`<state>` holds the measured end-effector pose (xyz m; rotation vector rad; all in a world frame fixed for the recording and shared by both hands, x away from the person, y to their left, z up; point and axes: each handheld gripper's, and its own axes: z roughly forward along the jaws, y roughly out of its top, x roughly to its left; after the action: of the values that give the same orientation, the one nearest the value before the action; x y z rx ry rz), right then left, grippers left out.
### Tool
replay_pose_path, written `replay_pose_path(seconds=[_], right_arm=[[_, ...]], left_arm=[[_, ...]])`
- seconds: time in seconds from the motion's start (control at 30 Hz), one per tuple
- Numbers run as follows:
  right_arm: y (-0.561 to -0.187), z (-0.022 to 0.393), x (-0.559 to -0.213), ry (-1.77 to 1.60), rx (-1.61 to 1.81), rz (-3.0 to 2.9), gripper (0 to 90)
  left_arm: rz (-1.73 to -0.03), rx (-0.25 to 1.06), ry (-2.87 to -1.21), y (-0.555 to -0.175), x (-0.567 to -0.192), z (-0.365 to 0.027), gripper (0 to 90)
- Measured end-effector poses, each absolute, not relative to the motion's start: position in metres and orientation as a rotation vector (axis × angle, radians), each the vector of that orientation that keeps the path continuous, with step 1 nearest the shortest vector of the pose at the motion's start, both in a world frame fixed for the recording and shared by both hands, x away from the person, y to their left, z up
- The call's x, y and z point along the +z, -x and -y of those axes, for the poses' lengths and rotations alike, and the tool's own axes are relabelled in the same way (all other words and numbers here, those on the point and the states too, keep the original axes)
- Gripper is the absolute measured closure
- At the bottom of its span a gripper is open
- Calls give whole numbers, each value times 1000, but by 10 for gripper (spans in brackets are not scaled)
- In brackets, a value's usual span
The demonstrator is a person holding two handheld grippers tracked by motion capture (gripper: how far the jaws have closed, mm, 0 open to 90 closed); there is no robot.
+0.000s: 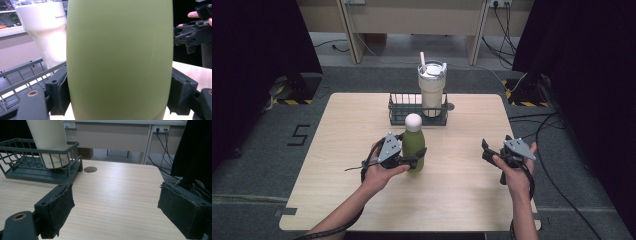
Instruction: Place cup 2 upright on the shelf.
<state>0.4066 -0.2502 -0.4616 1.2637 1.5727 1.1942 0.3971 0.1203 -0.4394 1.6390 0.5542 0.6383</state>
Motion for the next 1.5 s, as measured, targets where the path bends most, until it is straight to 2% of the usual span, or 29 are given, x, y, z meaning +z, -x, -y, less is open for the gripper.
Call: replay_pose_path(seconds=[1.5], right_arm=[[-408, 248, -464, -1264, 1182, -1590, 144]], left_arm=[[-614, 737, -1600, -434, -411, -140, 211]])
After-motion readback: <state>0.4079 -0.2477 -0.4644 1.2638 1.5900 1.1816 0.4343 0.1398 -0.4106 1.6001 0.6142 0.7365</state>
